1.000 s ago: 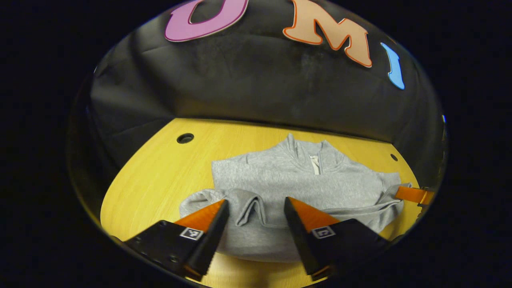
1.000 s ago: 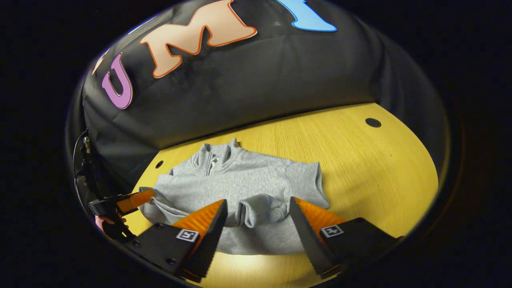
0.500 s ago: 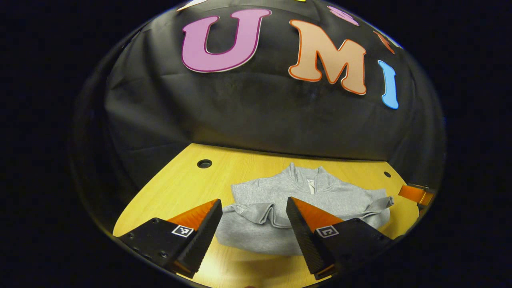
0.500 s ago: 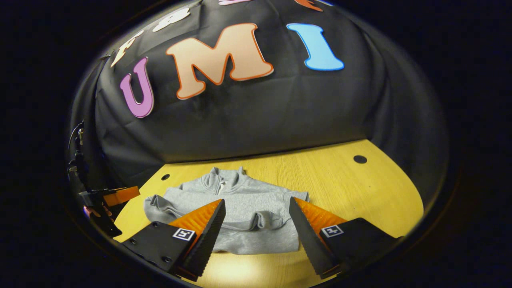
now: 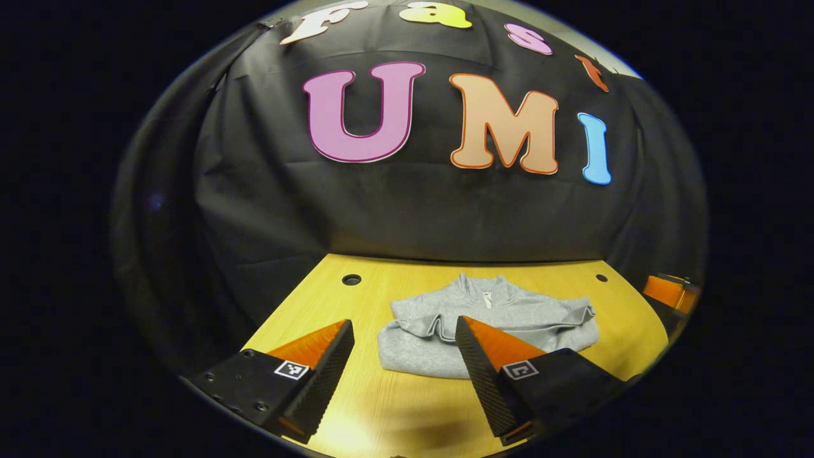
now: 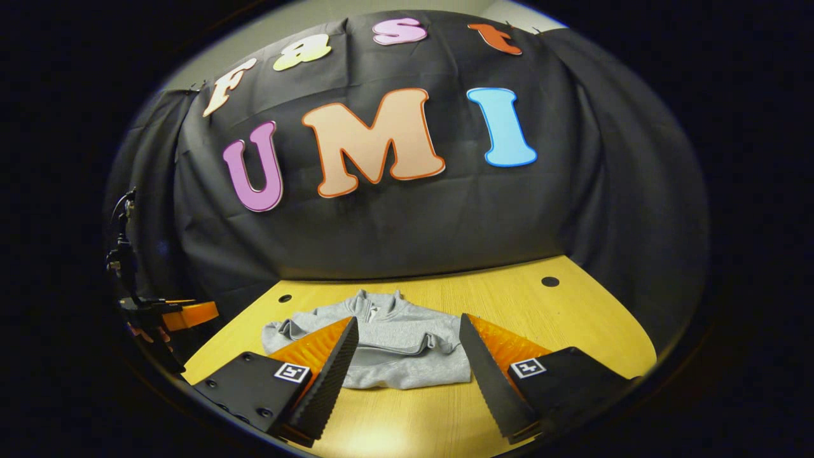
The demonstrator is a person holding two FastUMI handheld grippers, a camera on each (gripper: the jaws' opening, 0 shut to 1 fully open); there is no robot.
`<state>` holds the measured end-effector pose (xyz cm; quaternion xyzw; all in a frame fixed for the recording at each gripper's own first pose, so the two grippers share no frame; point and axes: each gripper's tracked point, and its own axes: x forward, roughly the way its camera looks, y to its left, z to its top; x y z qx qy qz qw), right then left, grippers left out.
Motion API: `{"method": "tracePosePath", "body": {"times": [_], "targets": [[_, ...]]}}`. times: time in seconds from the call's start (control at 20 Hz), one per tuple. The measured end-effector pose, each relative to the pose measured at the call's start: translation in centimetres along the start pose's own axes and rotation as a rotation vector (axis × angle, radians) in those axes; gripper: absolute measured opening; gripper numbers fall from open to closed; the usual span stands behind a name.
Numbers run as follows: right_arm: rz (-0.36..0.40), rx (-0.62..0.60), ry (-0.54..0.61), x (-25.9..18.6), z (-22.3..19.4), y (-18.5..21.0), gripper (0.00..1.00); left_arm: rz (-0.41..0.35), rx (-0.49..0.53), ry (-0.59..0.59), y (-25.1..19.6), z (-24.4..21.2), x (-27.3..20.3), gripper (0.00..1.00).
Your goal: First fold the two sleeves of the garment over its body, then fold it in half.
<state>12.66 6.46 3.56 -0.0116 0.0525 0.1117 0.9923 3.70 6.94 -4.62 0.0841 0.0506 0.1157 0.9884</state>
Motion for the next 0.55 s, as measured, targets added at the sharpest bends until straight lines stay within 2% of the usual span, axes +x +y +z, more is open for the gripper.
{"method": "tracePosePath", "body": {"times": [0.05,0.1,0.45,0.5,0.55], "targets": [[0.002,-0.007,-0.004,-0.9,-0.3,0.2,0.94,-0.011,-0.001,0.013,-0.2,-0.5,-0.8,0.94],[0.009,-0.007,0.011,-1.8,-0.8,0.4,0.98,-0.011,0.002,0.017,-0.1,-0.9,-1.3,0.94],[-0.002,0.015,0.095,-5.4,-4.5,0.0,0.98,-0.047,0.016,0.091,-0.8,-4.7,-4.6,0.94],[-0.006,0.017,0.108,-5.7,-4.8,-0.2,0.95,-0.05,0.019,0.102,-0.8,-5.1,-4.9,0.94],[-0.012,0.019,0.107,-5.9,-4.8,-0.2,0.98,-0.055,0.022,0.113,-0.7,-5.5,-5.1,0.94]]}}
